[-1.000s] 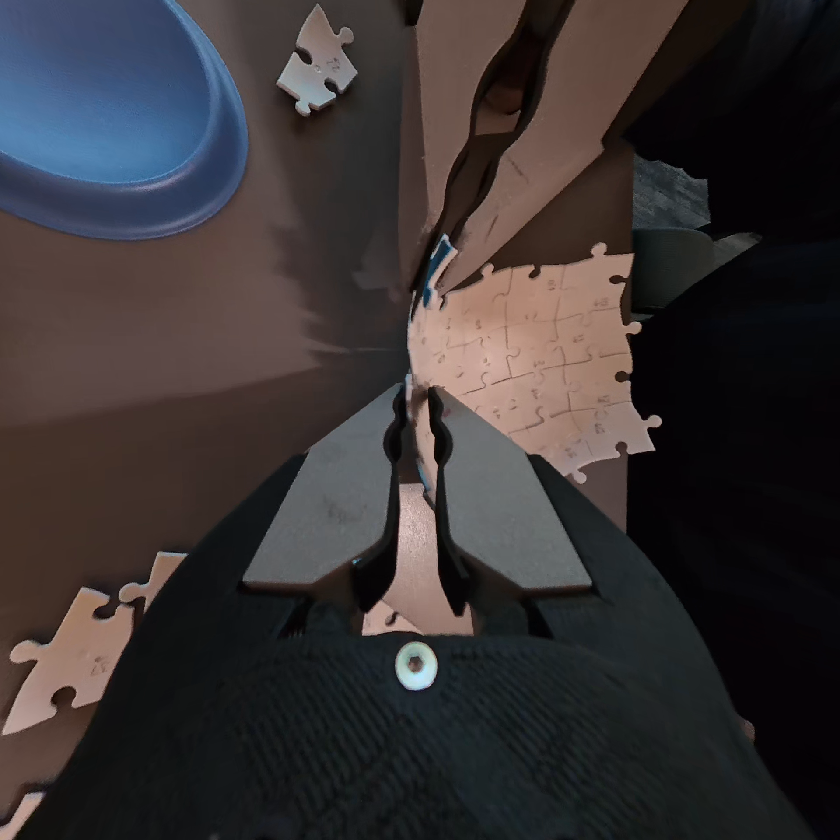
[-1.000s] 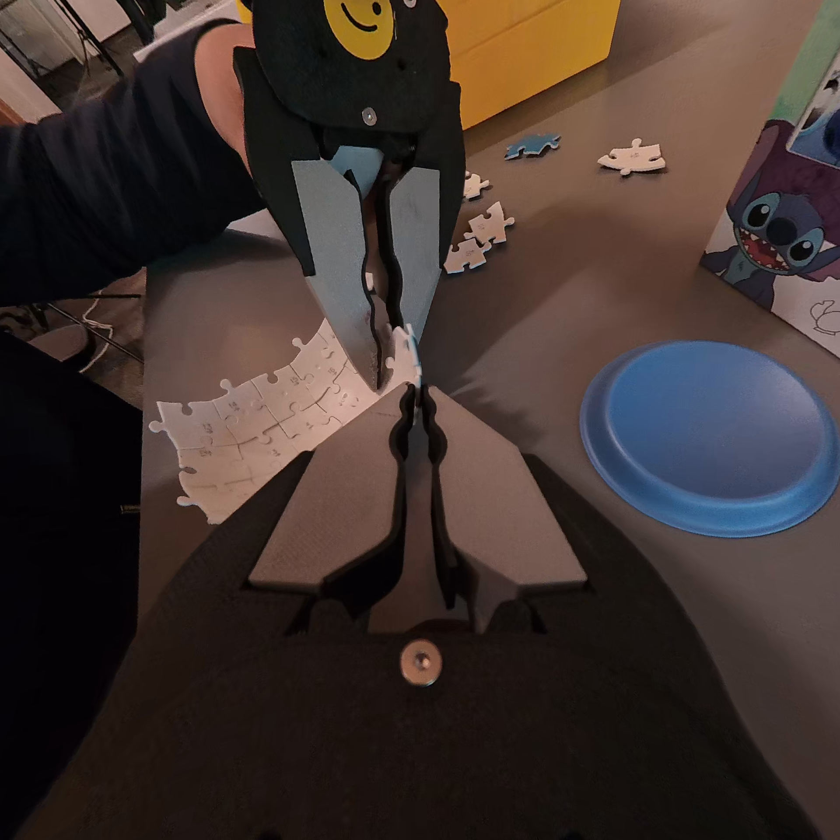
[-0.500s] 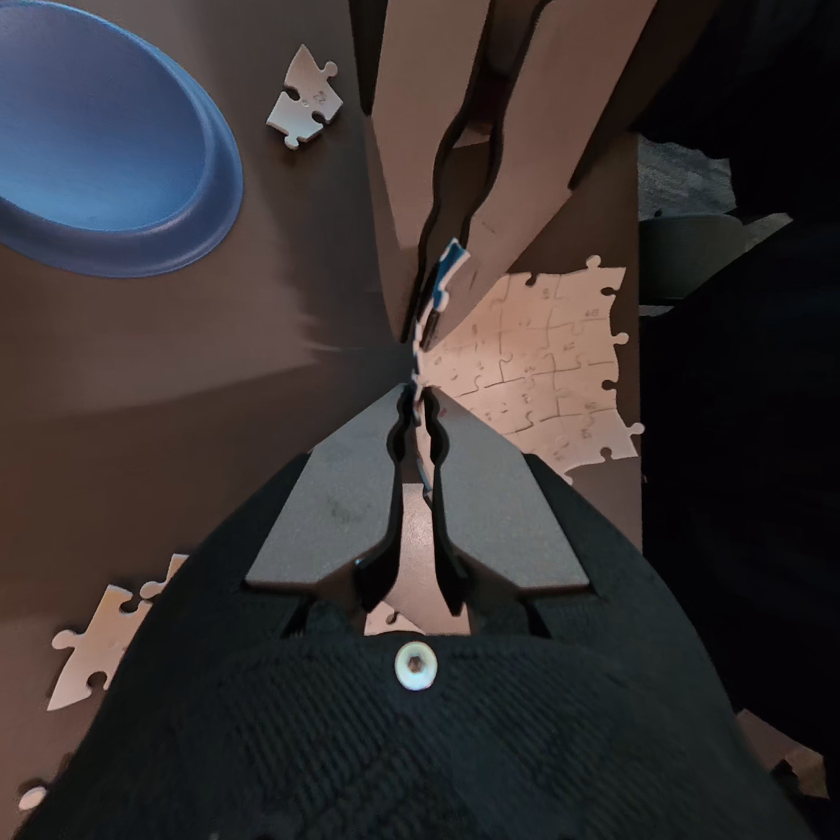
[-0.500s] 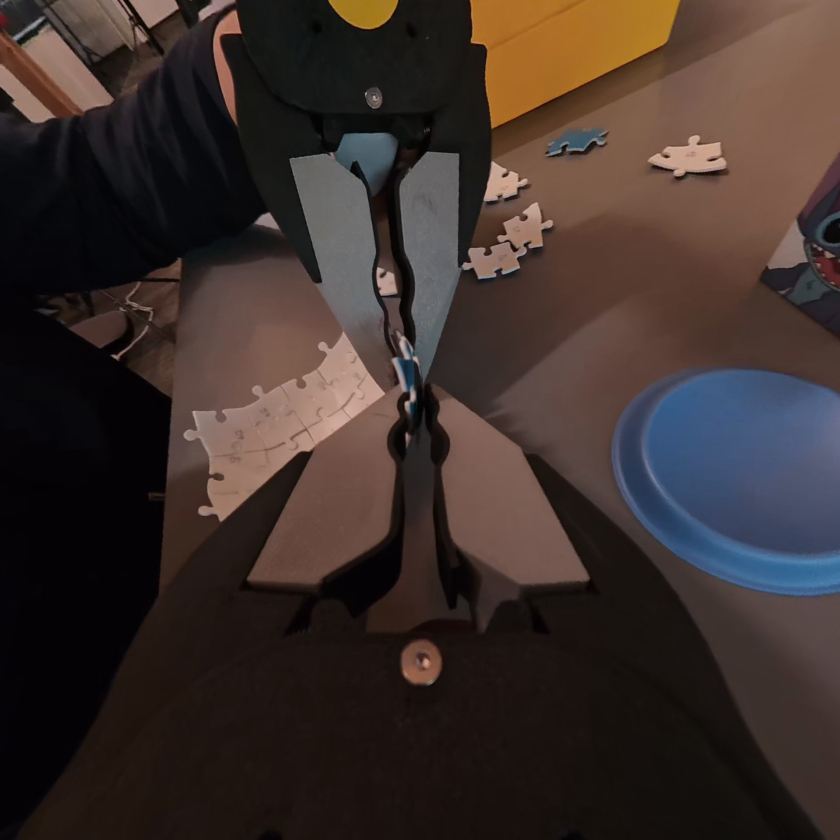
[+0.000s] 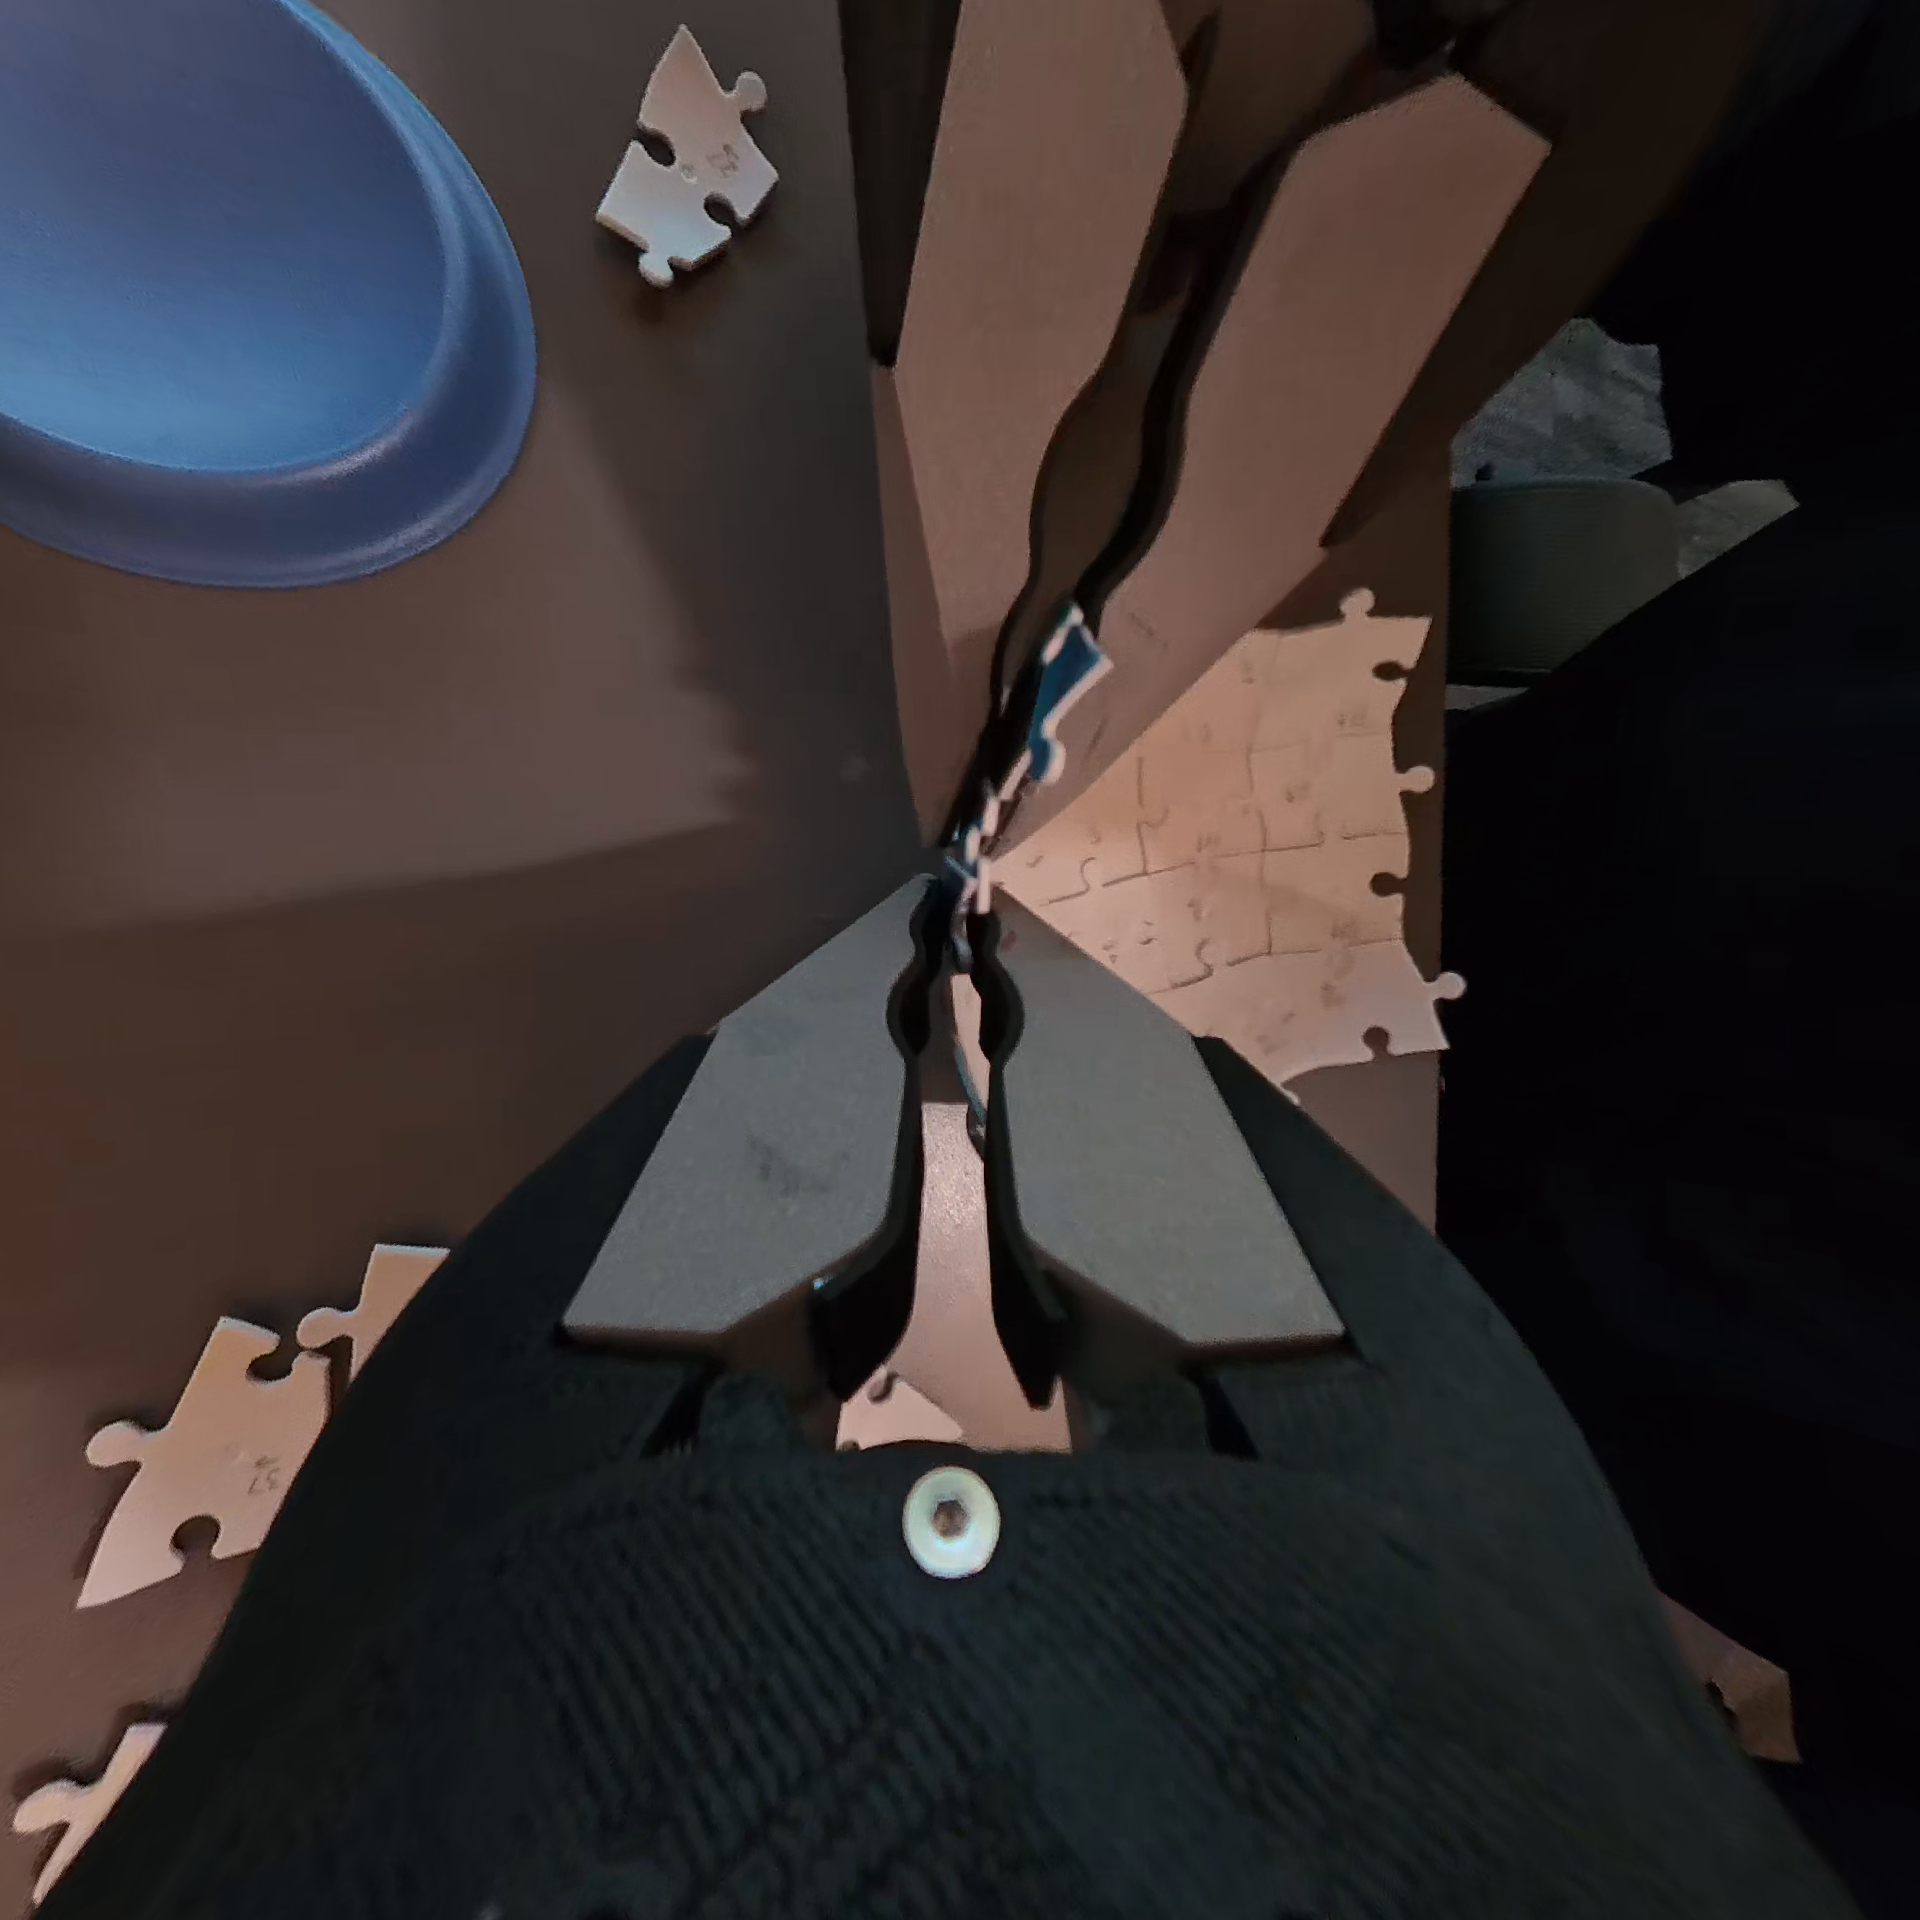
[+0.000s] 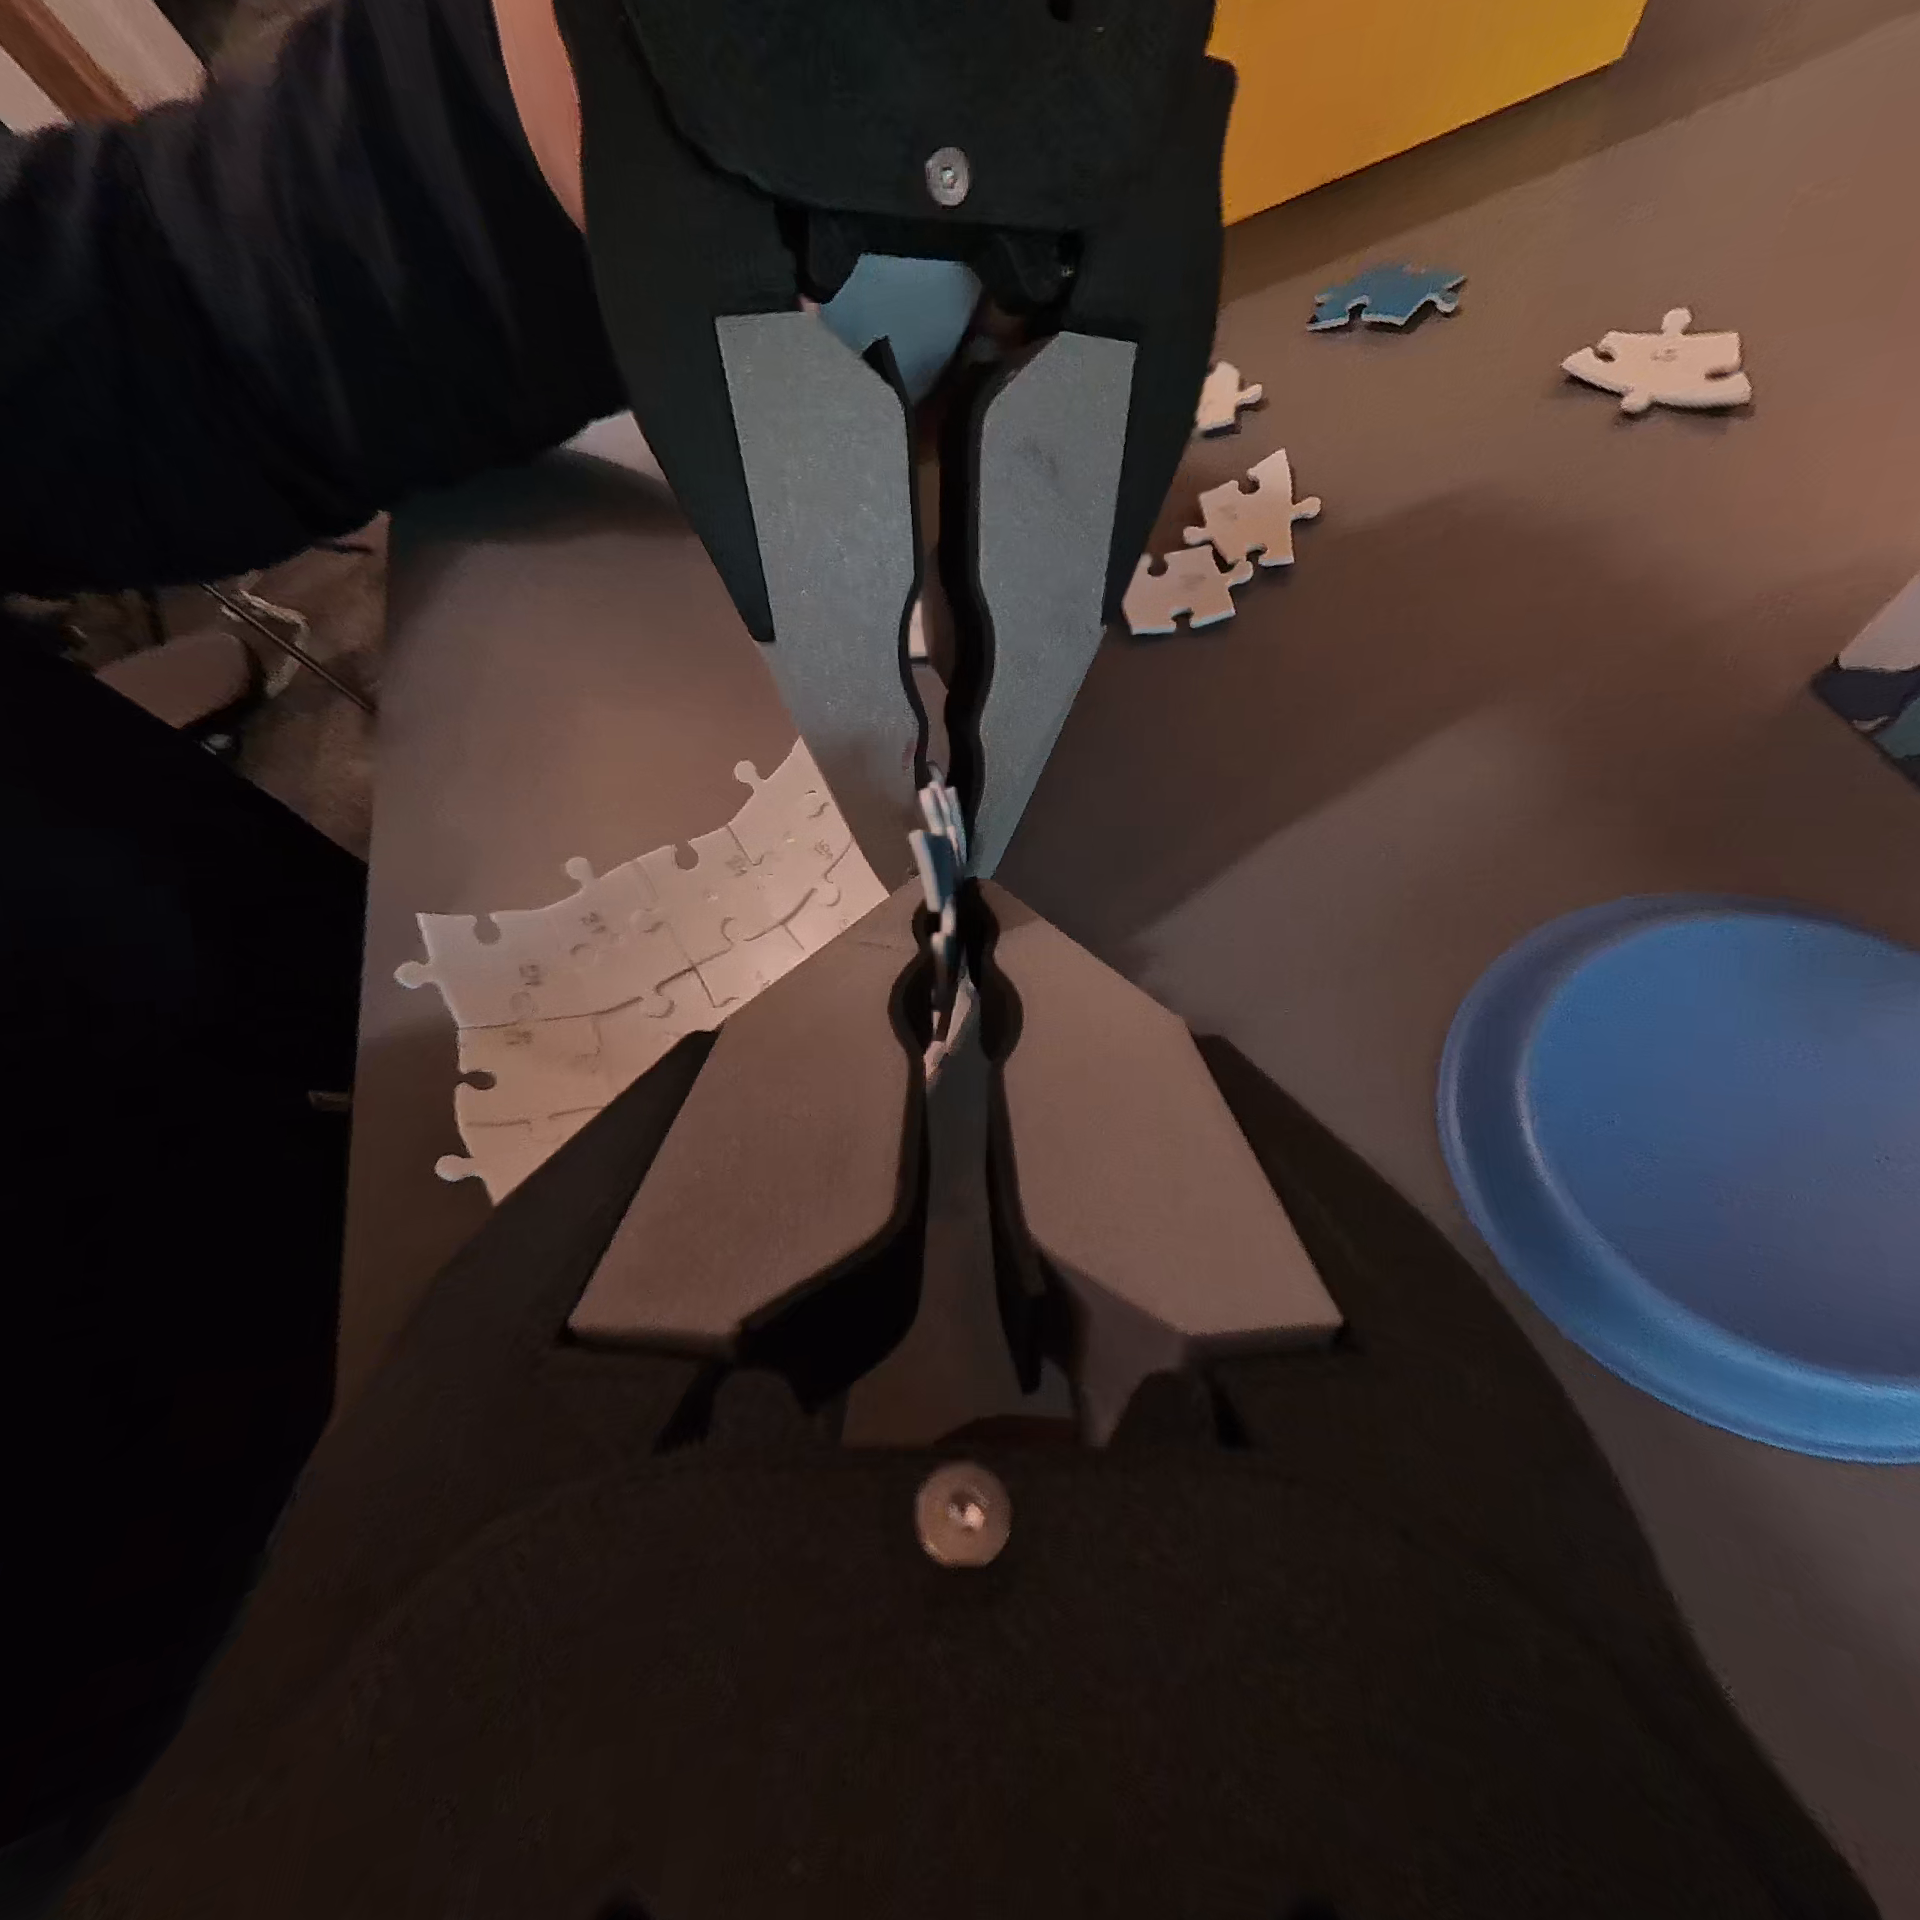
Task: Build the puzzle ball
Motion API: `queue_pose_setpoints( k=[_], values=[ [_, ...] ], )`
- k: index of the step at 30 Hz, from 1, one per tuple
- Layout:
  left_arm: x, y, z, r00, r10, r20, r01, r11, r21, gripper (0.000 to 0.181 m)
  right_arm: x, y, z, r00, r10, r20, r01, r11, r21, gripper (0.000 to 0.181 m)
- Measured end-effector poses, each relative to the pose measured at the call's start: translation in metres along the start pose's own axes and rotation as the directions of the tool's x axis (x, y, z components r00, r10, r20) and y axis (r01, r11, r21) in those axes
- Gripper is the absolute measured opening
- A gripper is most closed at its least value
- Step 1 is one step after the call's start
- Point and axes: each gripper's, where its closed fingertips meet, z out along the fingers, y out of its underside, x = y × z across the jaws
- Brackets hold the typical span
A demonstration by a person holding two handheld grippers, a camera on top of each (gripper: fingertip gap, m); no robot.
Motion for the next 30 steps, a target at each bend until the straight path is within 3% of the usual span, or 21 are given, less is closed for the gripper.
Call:
queue_pose_setpoints(
  k=[16,23,30],
  values=[
    [-0.0011,-0.0010,0.0045,0.999,0.039,-0.032,-0.039,0.999,0.019,0.003,0.0053,0.0041,-0.0051,1.000,-0.015,-0.002,0.015,1.000,0.020,0.000],
    [0.0063,-0.0053,0.0029,0.995,0.043,-0.092,-0.038,0.998,0.054,0.013,0.0051,0.0037,-0.0087,1.000,-0.018,0.004,0.018,0.999,0.040,0.000],
    [0.0014,-0.0086,0.0041,0.996,0.014,-0.084,-0.008,0.997,0.074,0.000,0.0041,0.0029,-0.0110,1.000,-0.021,0.013,0.021,0.998,0.051,0.000]
  ],
)
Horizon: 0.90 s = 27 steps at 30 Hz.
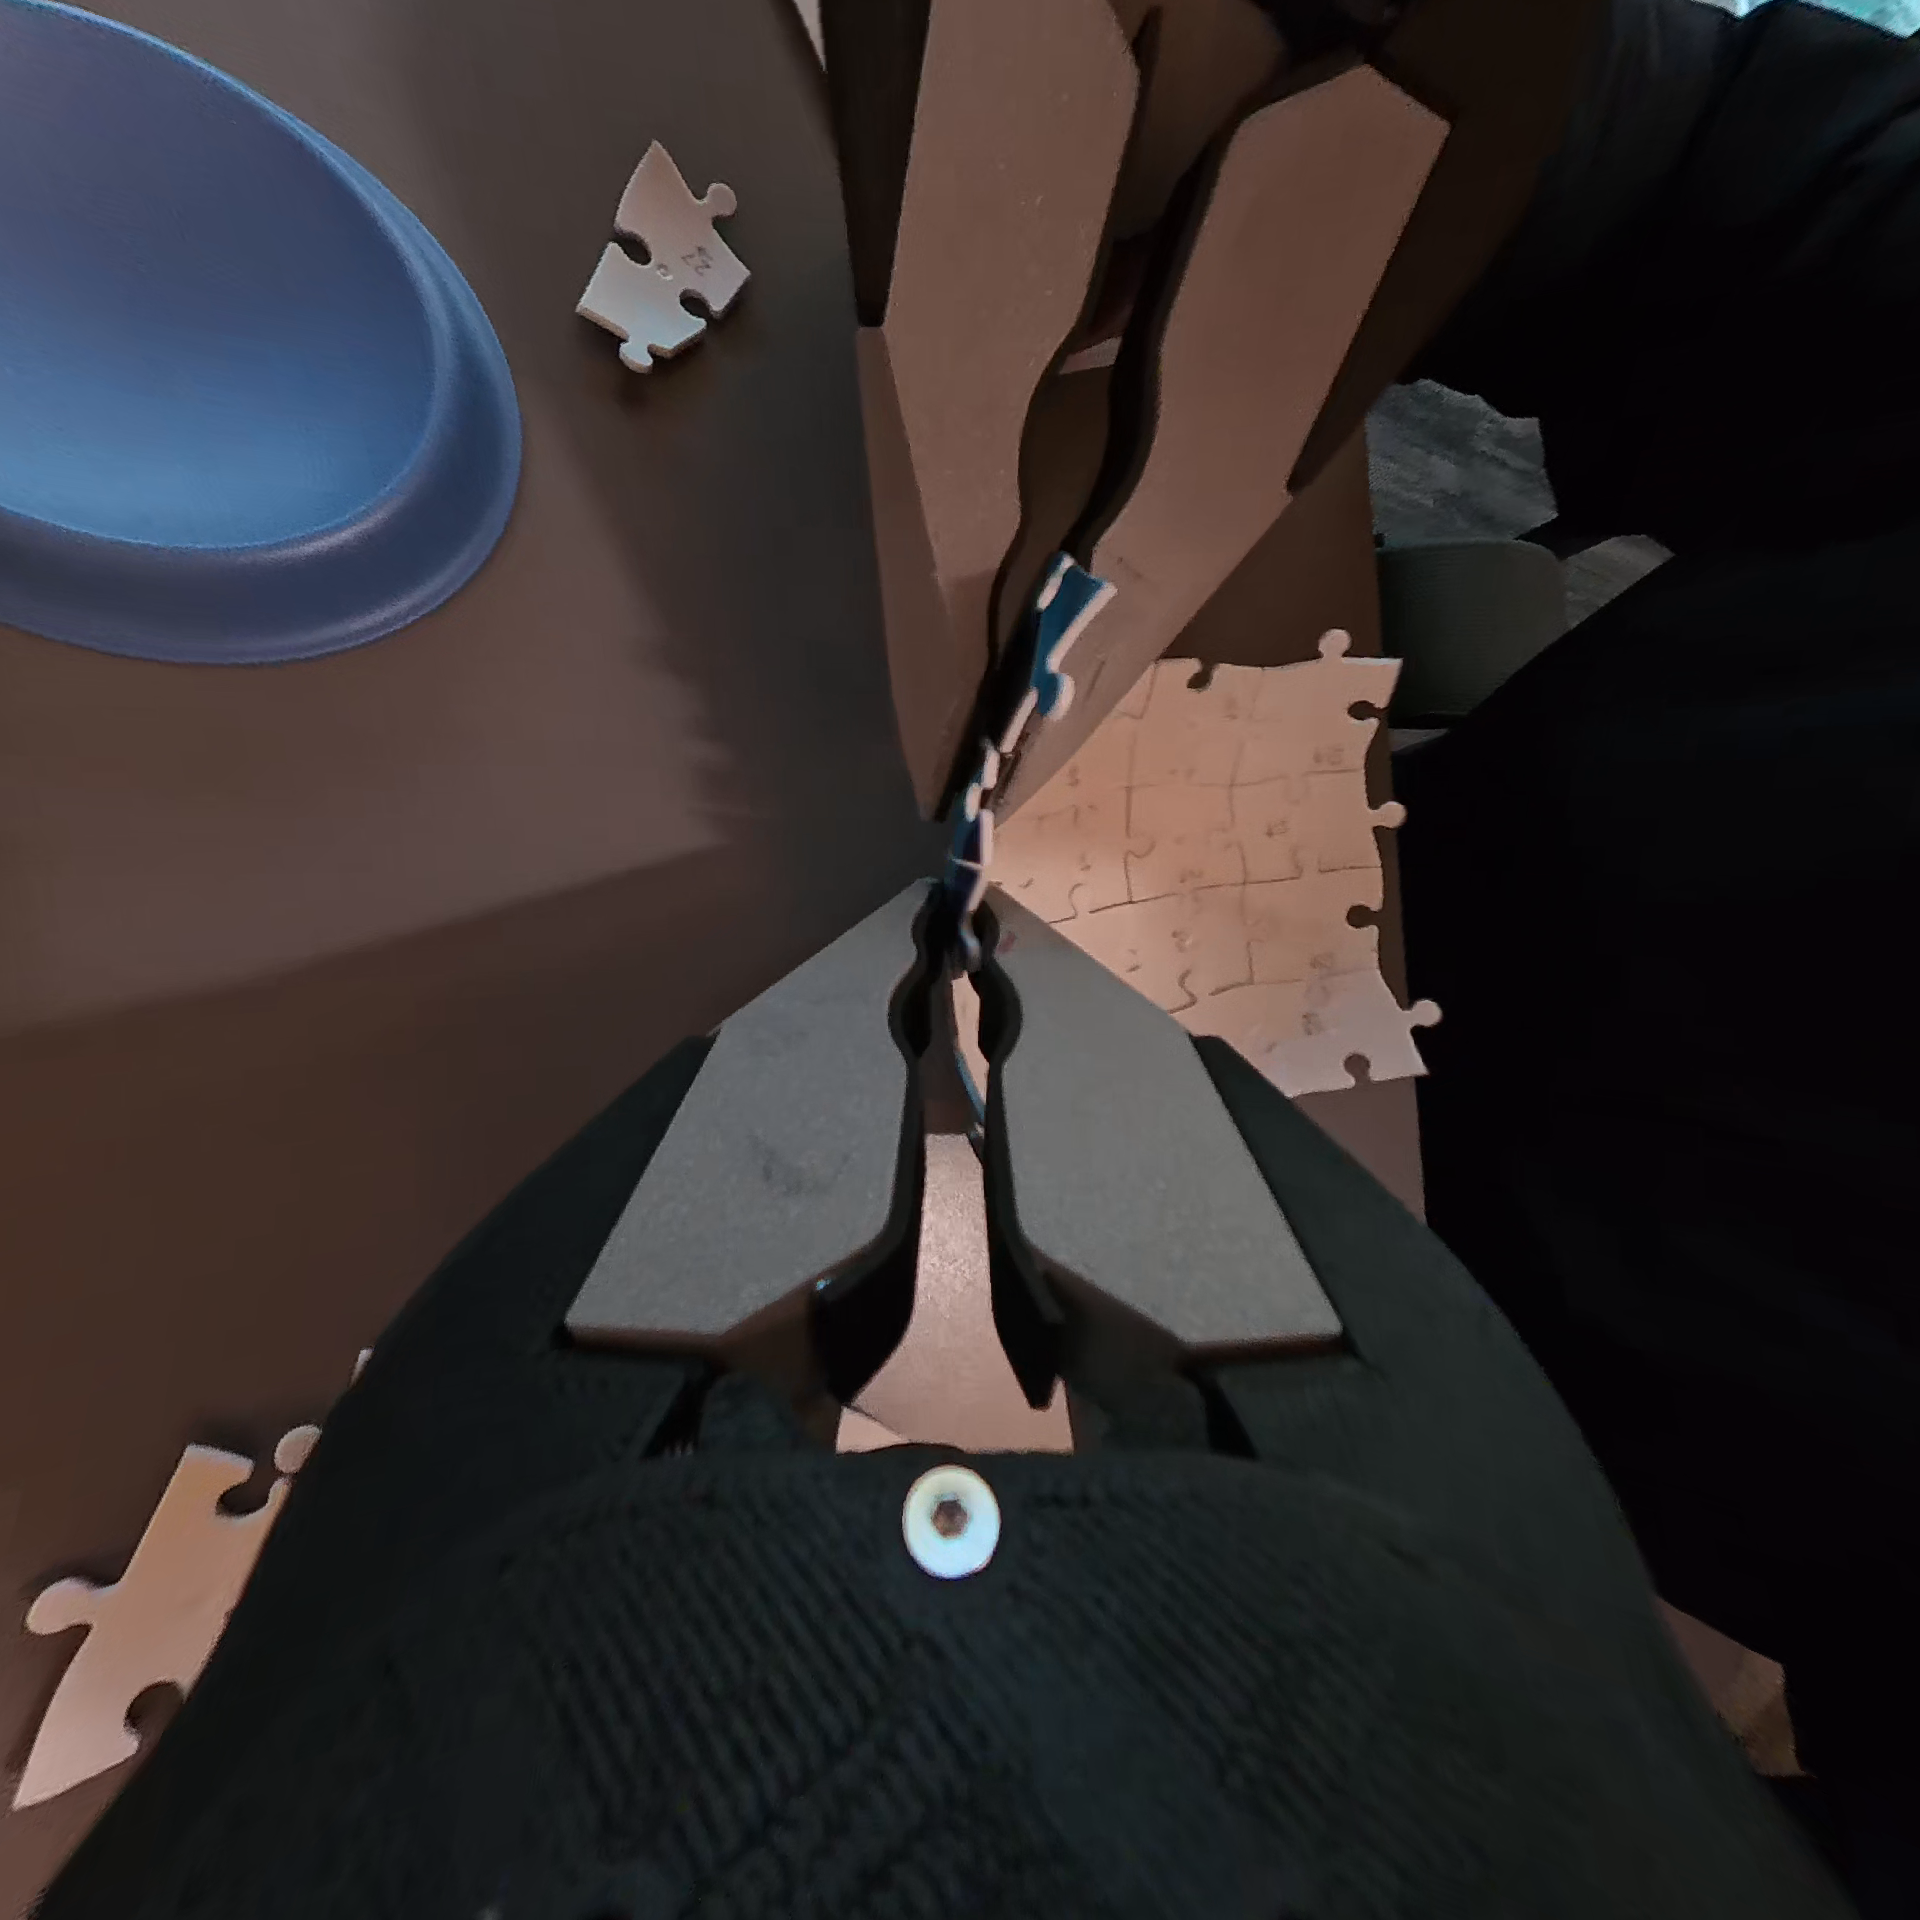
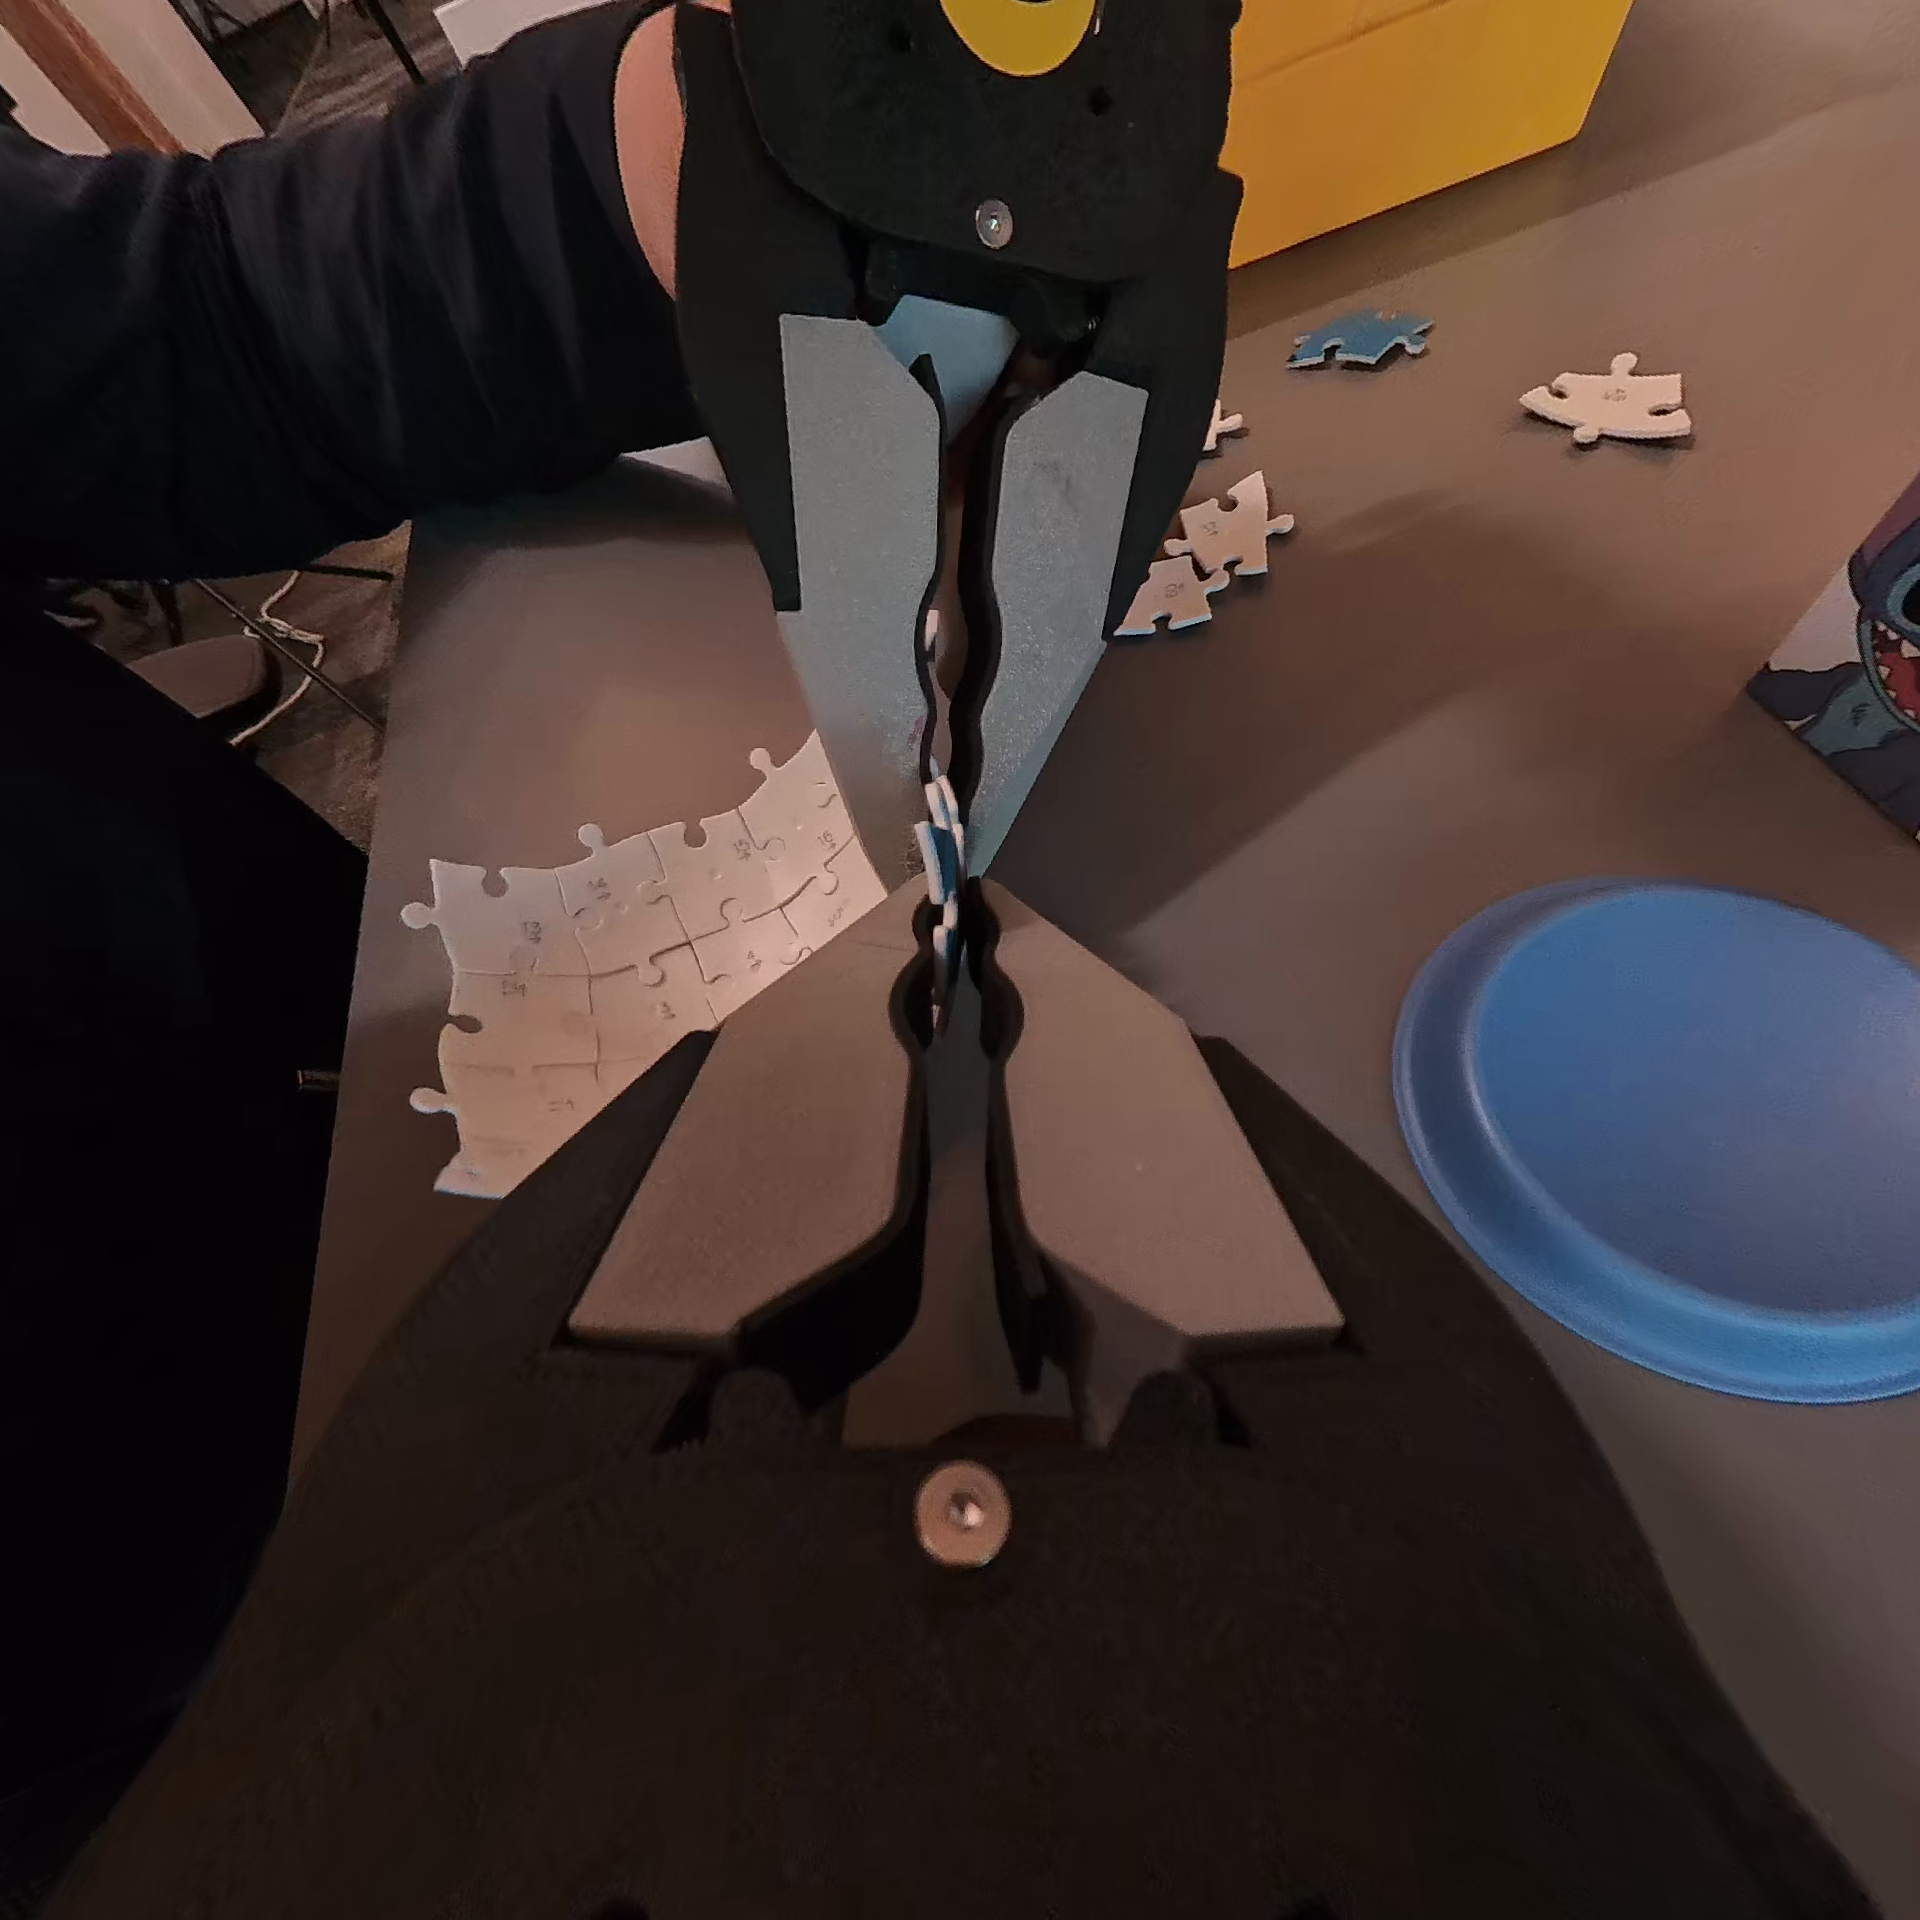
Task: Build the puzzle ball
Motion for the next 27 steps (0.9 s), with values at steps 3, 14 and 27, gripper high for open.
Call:
queue_pose_setpoints(
  k=[3,14,27],
  values=[
    [0.0007,-0.0004,0.0006,1.000,-0.007,-0.017,0.008,1.000,0.007,0.000,-0.0003,0.0004,-0.0004,1.000,0.002,0.004,-0.002,1.000,0.000,0.000],
    [0.0017,-0.0051,0.0007,0.996,-0.069,-0.060,0.072,0.997,0.039,0.004,0.0021,0.0005,-0.0030,1.000,0.023,0.003,-0.023,1.000,0.010,0.000],
    [0.0023,-0.0076,0.0007,0.992,-0.097,-0.084,0.103,0.993,0.058,0.009,0.0043,0.0007,-0.0049,1.000,0.018,-0.011,-0.018,1.000,0.007,0.000]
  ],
)
